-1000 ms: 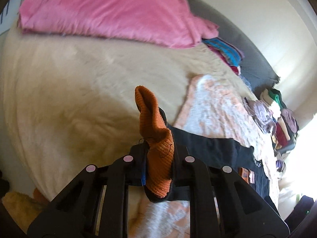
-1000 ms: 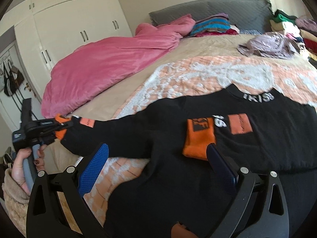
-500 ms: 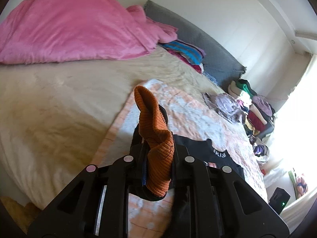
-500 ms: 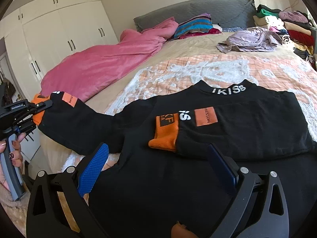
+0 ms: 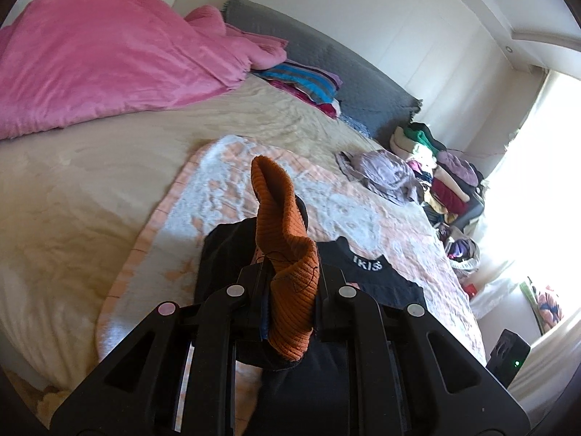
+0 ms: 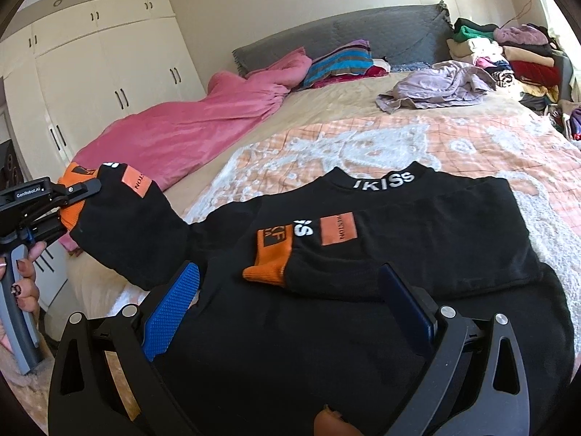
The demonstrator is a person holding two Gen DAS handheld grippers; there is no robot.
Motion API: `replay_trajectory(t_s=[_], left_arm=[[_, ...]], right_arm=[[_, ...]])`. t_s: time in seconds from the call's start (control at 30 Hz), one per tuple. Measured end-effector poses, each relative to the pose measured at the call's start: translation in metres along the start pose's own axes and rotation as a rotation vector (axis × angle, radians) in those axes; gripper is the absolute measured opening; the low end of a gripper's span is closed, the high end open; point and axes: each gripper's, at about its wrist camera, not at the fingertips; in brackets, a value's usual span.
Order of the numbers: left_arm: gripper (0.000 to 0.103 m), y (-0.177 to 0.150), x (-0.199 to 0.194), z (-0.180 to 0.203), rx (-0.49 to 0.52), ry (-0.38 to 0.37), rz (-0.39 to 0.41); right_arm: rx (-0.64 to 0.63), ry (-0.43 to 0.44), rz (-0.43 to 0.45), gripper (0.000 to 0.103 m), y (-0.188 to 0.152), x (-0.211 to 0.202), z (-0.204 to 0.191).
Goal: Fold small clothes
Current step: 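Carry the sleeve across the shirt and release it with the left tool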
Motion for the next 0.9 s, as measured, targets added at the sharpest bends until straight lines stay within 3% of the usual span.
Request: replay_trajectory(t_s=[0.47, 0.9], left_arm=[[0.009, -0.004, 0.021, 0.041, 0.065, -0.061, -0.053], [0.009, -0.024, 0.078, 0.101, 0.138, -0.187, -0.169]], right_arm=[[0.041, -0.039, 0.048, 0.098, 0.005, -0.028, 0.027], [0.108, -0.136, 0.086, 0.098, 0.008, -0.055, 0.068]])
Point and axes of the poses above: each gripper's, at about its wrist camera, not at the fingertips, and x roughly the way its jaws point, z to its right, y to its top, and after that the axes turned 7 degrees about x, right-handed
